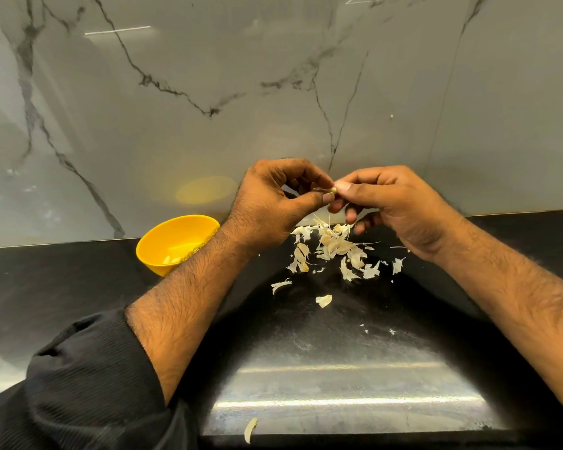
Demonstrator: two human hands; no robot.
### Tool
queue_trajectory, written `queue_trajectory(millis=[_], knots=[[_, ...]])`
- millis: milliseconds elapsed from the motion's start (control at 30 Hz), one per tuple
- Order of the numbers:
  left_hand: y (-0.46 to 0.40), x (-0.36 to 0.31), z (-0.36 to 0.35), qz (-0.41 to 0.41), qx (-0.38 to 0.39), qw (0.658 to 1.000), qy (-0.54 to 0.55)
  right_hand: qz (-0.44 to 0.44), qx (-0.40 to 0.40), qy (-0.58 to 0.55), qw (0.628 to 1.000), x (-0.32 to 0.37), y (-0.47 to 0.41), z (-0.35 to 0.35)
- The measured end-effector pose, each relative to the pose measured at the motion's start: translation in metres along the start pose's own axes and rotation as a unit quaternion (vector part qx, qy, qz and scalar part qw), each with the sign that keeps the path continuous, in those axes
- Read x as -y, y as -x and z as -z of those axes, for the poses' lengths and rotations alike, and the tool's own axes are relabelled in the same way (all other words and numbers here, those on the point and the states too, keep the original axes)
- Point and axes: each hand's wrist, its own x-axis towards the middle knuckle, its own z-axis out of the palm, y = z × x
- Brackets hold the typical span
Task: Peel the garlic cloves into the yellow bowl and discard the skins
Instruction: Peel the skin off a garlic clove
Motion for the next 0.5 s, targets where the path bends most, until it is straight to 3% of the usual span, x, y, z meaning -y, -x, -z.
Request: queue_trajectory(millis=[500], knots=[[0.0031, -0.0039, -0.0097, 0.005, 0.007, 1.000, 0.010, 0.028, -0.139, 0.139, 0.980, -0.0072, -0.0015, -0.0061]])
